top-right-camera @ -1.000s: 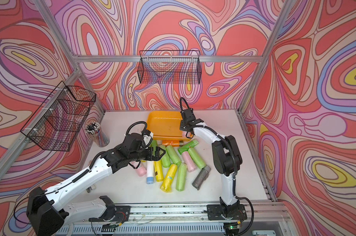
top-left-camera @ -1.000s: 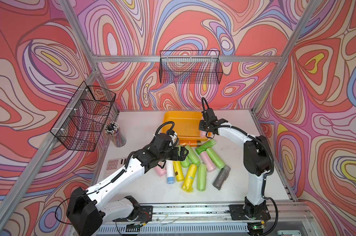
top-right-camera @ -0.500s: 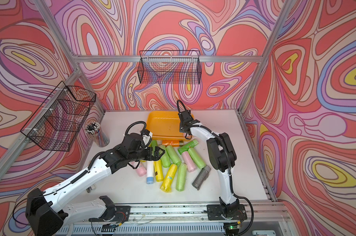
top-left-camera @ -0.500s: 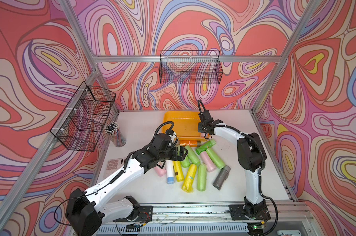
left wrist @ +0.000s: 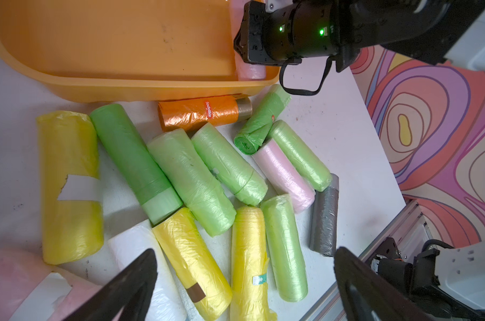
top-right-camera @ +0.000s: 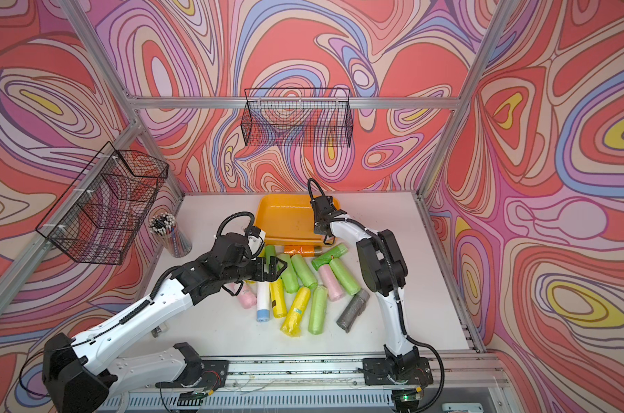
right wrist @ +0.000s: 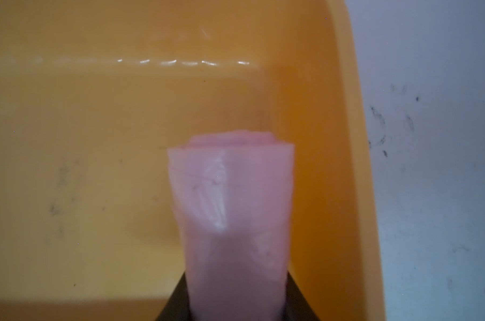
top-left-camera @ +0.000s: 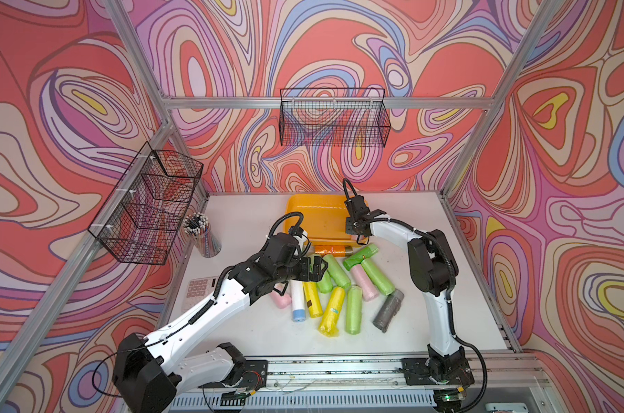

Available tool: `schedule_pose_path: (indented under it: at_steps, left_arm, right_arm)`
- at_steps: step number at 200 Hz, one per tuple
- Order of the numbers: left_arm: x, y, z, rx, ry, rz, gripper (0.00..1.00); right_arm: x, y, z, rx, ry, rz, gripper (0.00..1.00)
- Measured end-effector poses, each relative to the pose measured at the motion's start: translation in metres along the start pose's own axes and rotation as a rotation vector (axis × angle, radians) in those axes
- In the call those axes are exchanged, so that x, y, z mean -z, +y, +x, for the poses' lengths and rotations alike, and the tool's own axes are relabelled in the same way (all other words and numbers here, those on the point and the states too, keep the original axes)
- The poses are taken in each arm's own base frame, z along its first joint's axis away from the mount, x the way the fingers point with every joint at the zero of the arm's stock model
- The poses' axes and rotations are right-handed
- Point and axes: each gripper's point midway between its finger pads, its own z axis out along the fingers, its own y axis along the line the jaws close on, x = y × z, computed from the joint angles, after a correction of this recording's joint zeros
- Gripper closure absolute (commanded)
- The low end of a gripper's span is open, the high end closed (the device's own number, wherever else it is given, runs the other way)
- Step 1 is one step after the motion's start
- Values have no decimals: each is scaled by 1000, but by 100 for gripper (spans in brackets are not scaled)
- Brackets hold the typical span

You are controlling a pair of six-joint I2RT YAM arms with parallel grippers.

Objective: Put the roll of trash bags into the storage box
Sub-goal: Place the roll of trash bags in the storage box.

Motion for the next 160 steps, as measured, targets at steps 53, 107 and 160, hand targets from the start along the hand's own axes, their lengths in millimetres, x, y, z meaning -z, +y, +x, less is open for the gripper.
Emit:
schedule_pose_path:
  at_steps: [53,107,160]
  left_arm:
    - [3,0,-7,-5,-27,-14,0]
    - [6,8,-12,1,-56,-60,0]
    - [21,29,-16,22,-93,-183,0]
  right_arm:
    - [7,5,-13,-4,-19,-17,39]
    - [19,13,-14,-10,-9,-82,17]
    - [94,16,-43,-74,-113,-212,2]
